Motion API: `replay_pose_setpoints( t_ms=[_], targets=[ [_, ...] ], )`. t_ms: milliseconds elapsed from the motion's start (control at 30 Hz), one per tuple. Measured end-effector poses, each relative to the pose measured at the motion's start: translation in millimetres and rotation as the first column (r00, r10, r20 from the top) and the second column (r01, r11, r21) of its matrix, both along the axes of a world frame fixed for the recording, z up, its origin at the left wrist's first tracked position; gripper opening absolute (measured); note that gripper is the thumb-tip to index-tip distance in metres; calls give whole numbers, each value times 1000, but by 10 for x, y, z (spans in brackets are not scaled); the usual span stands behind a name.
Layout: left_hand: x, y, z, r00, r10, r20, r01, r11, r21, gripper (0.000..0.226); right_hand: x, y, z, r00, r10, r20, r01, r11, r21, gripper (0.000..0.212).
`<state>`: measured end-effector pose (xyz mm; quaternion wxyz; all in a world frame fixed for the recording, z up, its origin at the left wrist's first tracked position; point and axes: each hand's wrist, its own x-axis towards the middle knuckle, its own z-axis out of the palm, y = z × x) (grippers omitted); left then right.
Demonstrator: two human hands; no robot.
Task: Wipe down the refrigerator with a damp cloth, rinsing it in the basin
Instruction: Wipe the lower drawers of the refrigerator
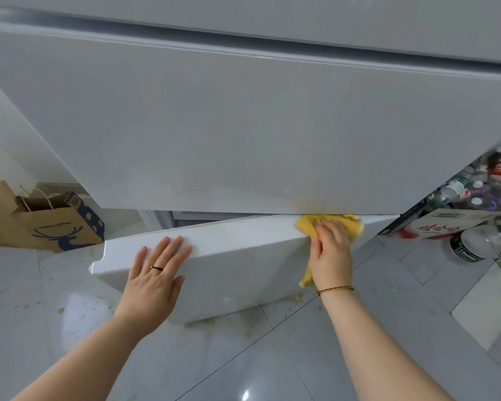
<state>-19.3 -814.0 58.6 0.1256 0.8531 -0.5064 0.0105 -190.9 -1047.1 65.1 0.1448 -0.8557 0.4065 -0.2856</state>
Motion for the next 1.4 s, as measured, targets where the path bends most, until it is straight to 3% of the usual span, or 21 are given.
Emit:
replay_pose_setpoints(
  t_ms=[67, 100, 133, 167, 200, 233, 267, 333, 500, 600, 667, 833, 1133, 1300, 1400],
  targets=[
    [38, -66, 43, 998, 51, 39, -47, 994, -100, 41, 112, 115, -42, 1000, 16, 12, -15, 999, -35, 27],
    [41, -59, 73, 986, 169, 2, -166, 967, -195, 42, 170, 154, -34, 1000, 13, 21, -13, 999, -33, 22],
    [43, -42, 109, 938, 332, -101, -347, 882, -319, 43, 209, 177, -19, 999, 5, 31, -5, 1000, -25, 20],
    [27, -34, 146, 829, 477, -291, -557, 748, -361, 47, 196, 171, -23, 999, -10, 41, 12, 999, -34, 20],
    [53, 6, 168, 679, 557, -478, -724, 618, -307, 53, 207, 169, -24, 999, -11, 41, 13, 998, -58, 22],
    [91, 34, 199, 546, 566, -618, -811, 541, -222, 56, 196, 157, -32, 999, -2, 40, 5, 996, -91, 26],
    [158, 54, 203, 461, 523, -717, -839, 521, -160, 58, 187, 154, -37, 999, 4, 32, -1, 995, -104, 28],
    [297, 88, 237, 350, 391, -851, -845, 525, -106, 58, 214, 160, -39, 999, 3, 40, 2, 993, -117, 26],
    [439, 190, 261, 201, 250, -947, -864, 500, -51, 64, 320, 269, -32, 998, -10, 58, 18, 991, -132, 27],
    [469, 196, 262, 121, 219, -968, -863, 504, 6, 30, 465, 414, -79, 997, 34, 71, -21, 985, -171, 40],
    [526, 165, 284, 117, 204, -972, -853, 522, 7, 19, 606, 511, -117, 995, 39, 92, -22, 983, -181, 40],
    [715, 252, 230, 223, 240, -945, -763, 646, -16, 26, 1004, 822, -155, 993, 8, 117, 22, 969, -248, 36],
    [877, 475, 183, 318, 273, -908, -666, 746, -9, 21, 1915, 1960, -83, 953, 304, 15, -296, 936, -192, 35],
    [1043, 436, 152, 324, 237, -916, -635, 772, -25, 20, 1769, 1769, -179, 885, 466, 19, -445, 857, -259, 31],
    [1188, 323, 146, 321, 267, -909, -639, 769, 1, 31, 1504, 1616, -329, 905, 422, 45, -397, 879, -263, 35]
  ],
)
